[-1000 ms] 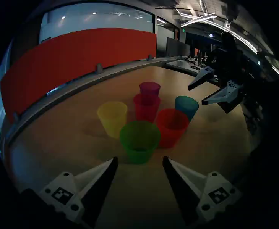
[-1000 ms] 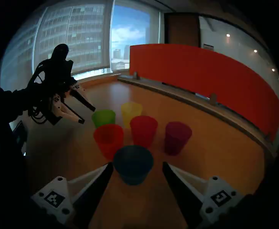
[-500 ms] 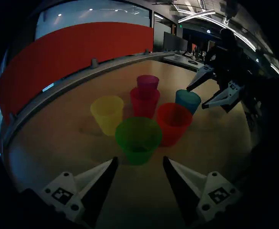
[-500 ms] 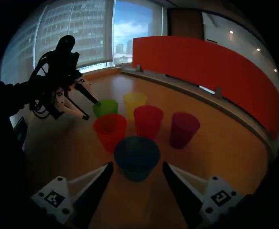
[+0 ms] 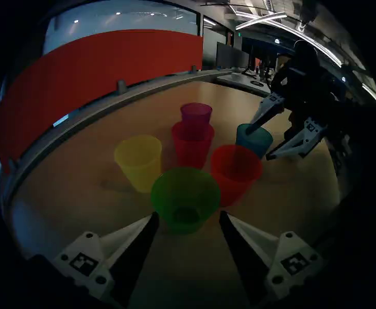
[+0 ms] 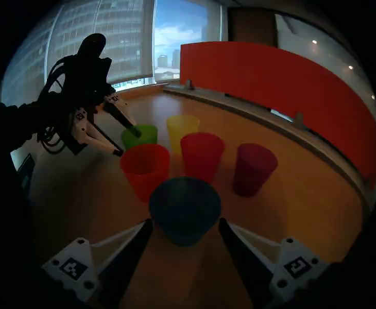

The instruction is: Pour water

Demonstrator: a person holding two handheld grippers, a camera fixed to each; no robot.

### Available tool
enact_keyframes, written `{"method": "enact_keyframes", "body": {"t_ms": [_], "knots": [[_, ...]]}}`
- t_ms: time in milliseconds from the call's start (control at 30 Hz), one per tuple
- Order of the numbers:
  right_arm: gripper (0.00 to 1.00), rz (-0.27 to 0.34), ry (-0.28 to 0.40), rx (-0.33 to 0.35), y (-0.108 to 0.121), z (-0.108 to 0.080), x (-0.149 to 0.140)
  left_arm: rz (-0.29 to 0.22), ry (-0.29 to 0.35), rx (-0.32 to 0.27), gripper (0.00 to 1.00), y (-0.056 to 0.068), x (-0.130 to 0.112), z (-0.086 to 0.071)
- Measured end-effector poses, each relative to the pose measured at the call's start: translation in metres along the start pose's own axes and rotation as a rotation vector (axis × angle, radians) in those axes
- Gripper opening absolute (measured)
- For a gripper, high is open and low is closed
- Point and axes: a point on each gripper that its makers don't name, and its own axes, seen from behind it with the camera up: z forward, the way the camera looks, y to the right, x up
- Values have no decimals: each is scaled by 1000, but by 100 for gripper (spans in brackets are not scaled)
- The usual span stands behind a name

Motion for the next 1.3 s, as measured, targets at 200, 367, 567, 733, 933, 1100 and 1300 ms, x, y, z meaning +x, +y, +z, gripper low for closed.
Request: {"method": "enact_keyframes", "body": {"t_ms": [200,367,567,733,933,1100,1300], "knots": [[99,10,4,4,1,6,1,-4,-1,1,87,-2,1,7],[100,14,6,8,1,9,2,-3,-1,-4,87,-1,3,12],[100,13,4,12,1,11,1,11,-10,2,86,-4,2,16],[100,13,5,15,2,13,1,21,-15,3,87,-5,3,20],[100,10,8,15,2,16,2,33,-18,6,86,-6,4,25],[100,6,12,12,3,18,4,47,-18,19,87,-9,5,27],[99,9,25,7,2,21,6,75,-18,42,82,-15,3,28]]}}
